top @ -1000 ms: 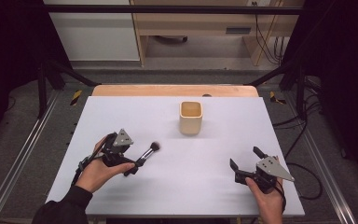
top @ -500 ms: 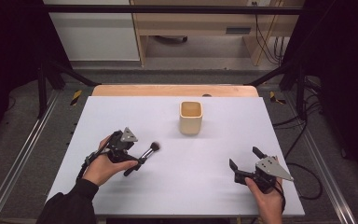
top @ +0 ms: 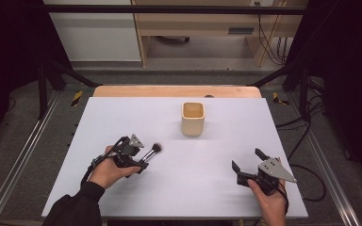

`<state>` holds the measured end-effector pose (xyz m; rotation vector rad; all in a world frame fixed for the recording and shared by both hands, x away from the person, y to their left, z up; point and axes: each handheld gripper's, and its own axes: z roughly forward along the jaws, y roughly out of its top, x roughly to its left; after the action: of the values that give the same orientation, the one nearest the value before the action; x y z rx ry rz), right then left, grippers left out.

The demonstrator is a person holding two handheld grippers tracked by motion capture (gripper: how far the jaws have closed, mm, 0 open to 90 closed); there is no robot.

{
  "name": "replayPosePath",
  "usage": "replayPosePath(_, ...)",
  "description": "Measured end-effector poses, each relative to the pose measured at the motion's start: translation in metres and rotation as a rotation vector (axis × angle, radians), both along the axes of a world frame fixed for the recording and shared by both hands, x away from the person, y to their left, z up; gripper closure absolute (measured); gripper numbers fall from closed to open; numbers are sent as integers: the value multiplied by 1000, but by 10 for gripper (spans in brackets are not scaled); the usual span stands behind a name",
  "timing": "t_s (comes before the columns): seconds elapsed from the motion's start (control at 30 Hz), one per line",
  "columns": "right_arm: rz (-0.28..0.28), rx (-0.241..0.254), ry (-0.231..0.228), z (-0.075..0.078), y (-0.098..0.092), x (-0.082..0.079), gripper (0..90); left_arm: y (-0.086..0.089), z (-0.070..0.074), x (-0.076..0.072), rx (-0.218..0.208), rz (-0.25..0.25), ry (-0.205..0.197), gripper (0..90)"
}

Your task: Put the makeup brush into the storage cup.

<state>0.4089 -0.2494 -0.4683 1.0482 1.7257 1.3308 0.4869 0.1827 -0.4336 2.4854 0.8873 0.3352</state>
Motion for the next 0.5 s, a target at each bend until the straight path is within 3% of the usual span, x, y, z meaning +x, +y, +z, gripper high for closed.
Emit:
replayPosePath(0.23, 0, -1, 3, 0, 0, 0, 42, 1, -7, -2, 30, 13, 43, 462)
replayPosePath(0.5, 0, -4, 4, 0, 0, 0, 43, 7, -12, -1, 31, 31, 69, 543)
